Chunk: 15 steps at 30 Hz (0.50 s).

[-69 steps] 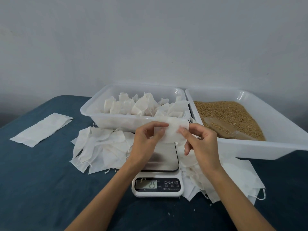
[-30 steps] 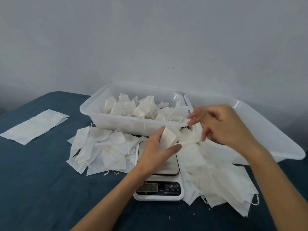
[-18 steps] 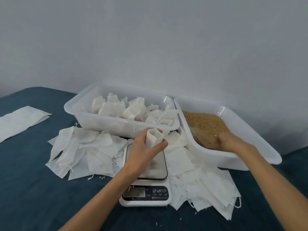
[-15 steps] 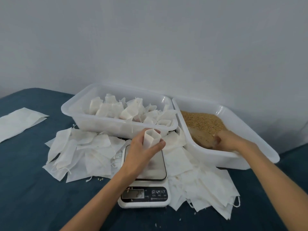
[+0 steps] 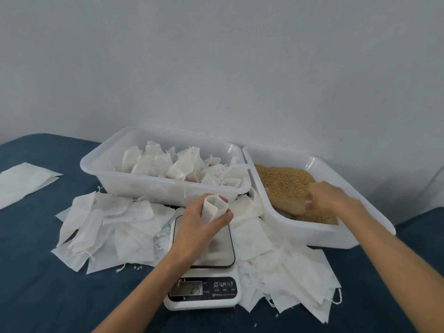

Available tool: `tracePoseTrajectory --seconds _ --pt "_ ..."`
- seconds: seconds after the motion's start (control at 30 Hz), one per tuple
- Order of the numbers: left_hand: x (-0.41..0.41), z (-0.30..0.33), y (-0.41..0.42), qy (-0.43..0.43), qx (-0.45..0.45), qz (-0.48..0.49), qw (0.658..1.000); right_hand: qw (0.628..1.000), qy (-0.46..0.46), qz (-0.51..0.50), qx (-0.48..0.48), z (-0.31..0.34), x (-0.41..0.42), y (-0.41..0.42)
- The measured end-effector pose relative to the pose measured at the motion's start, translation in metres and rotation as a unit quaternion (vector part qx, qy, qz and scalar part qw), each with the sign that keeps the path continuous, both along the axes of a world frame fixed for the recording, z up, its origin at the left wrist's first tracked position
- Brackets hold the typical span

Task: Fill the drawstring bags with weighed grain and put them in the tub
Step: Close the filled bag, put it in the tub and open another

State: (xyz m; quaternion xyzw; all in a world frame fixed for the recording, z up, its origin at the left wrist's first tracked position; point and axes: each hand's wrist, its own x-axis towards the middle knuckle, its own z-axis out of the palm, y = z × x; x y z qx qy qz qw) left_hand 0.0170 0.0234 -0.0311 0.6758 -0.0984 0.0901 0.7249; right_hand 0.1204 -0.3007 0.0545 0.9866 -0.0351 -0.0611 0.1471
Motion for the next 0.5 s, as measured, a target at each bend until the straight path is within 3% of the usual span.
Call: tracePoseTrajectory --seconds 0.2,0.5 --pt "0.000 0.004 0.000 0.003 -0.005 0.008 1.000 0.994 -0.075 0.033 0.074 -0.021 0.032 0.052" --pt "-0.002 0.003 -0.001 0.007 0.003 0.002 1.000 0.993 -0.080 -0.013 0.088 -0.023 0.065 0.063"
